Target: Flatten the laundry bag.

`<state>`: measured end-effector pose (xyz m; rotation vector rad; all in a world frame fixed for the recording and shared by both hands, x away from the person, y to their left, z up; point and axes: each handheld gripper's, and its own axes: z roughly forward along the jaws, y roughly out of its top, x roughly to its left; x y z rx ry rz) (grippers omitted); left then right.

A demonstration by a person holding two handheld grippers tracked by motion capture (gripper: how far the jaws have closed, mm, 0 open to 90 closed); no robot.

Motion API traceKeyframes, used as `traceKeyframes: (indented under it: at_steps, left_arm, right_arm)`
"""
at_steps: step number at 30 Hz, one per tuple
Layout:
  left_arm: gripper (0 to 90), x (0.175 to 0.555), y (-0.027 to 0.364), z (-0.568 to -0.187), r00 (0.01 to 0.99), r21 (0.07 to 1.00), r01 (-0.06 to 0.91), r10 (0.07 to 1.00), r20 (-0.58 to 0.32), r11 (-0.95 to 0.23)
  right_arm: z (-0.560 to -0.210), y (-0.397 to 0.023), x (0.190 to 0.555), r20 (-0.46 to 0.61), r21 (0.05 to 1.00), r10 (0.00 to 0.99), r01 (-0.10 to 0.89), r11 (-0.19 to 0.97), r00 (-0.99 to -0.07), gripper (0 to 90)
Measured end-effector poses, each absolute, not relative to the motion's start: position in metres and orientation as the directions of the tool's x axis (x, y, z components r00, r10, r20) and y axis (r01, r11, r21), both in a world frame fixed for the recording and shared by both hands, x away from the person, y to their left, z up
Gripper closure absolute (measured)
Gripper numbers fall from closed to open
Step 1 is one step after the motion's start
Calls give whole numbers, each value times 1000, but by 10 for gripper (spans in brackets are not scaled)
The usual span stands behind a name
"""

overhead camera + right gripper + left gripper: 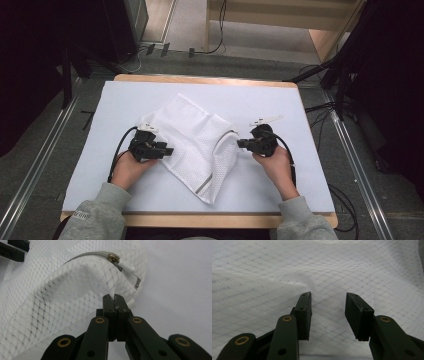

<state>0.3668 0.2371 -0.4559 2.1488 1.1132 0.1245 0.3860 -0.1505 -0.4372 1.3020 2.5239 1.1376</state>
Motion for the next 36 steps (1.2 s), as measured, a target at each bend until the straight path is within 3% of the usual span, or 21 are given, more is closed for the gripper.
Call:
traceKeyframes:
  at_steps: [3,8,25,36]
  left_arm:
    - [647,368,238,-455,615,617,687,759,-213,-384]
    - [900,373,242,-456,587,592,717,777,-228,-368]
    - [900,383,246,-454,574,563,741,780,-249,-365]
    - [900,397,255,-452,556,562,746,798,-231,-357]
  right_arm:
    - [-434,-163,381,254,646,738,678,351,-625,900]
    - [-434,-177,374,256,634,745,689,351,-616,900]
    - [-436,-212,340,252,608,757,707,360,-603,900]
    - [-442,-204,314,269,585,727,707,397,-631,900]
